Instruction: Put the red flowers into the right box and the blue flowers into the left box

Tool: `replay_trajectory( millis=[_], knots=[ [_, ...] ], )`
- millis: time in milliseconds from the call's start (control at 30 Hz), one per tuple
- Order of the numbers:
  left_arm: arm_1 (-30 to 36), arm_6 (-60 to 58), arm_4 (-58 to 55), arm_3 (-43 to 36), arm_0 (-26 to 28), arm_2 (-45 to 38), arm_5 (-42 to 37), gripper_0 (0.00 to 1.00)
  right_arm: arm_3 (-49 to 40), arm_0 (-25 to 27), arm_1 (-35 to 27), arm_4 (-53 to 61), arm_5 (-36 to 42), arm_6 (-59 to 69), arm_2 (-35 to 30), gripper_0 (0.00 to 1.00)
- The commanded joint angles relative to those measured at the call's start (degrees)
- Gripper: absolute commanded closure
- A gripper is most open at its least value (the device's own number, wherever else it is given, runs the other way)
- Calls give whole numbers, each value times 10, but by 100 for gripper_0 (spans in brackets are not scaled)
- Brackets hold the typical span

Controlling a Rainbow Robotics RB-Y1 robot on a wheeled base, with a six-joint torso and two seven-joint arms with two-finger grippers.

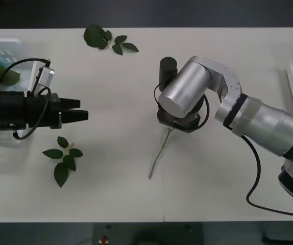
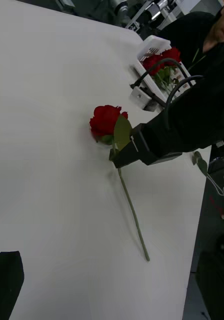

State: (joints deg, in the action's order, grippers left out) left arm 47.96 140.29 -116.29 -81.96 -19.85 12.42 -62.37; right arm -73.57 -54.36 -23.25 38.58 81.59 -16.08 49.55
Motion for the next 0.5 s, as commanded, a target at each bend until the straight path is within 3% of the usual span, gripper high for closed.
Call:
replay_trajectory(
  millis=[33,500],
  knots=[
    [74,28,-49,-72,-19,36,72,0,18,-11,18,-10,-12,-49,-2,17],
    [209,29,-200,-204,-63,152,250,0,33,11,29,-25,-36,-77,7,17]
  ],
)
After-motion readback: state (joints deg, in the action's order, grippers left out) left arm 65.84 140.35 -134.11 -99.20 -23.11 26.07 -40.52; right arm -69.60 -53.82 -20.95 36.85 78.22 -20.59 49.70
